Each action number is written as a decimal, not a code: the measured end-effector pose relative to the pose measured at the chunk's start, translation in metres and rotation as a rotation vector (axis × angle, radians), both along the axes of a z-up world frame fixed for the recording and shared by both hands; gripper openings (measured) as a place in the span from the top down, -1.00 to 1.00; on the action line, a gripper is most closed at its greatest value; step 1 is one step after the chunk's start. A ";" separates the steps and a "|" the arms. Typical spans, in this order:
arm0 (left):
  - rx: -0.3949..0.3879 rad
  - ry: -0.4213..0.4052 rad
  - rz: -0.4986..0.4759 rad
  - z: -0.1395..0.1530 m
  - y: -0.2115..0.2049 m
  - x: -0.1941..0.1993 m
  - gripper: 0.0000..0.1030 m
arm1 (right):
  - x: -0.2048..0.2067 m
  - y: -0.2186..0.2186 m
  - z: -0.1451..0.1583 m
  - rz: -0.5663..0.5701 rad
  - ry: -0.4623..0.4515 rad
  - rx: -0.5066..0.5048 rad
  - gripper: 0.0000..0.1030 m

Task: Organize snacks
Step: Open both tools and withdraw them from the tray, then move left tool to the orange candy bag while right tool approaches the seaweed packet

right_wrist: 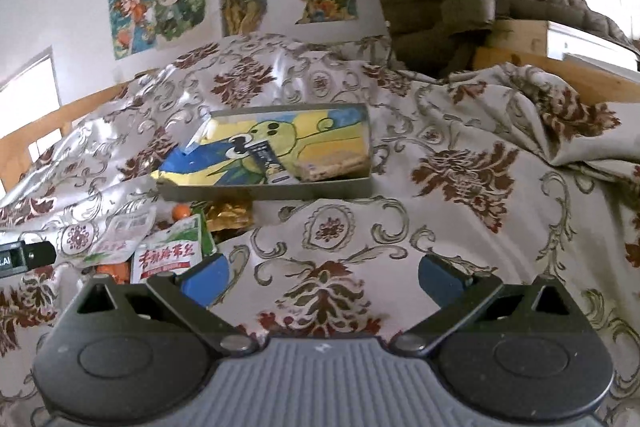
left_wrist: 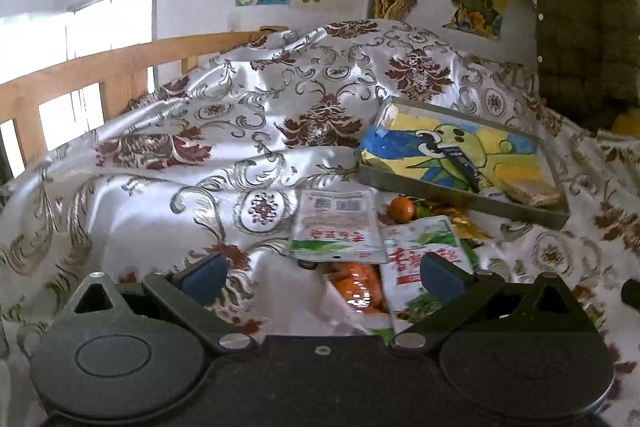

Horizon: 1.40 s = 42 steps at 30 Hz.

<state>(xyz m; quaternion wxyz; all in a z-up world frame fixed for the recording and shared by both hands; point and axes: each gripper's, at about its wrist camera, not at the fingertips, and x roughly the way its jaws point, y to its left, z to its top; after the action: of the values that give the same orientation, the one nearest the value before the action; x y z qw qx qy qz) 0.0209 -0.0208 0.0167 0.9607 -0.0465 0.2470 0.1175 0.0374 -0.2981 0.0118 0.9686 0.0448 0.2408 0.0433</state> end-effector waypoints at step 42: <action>-0.061 0.158 -0.054 -0.031 0.043 0.044 -0.99 | 0.078 0.082 -0.041 0.572 0.119 -0.098 -1.00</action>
<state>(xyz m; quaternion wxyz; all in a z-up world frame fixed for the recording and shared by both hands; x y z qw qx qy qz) 0.0646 0.0221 -0.0146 0.9393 -0.0597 0.3266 0.0870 0.1156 -0.2165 -0.0291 0.9023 -0.0694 0.3017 0.3001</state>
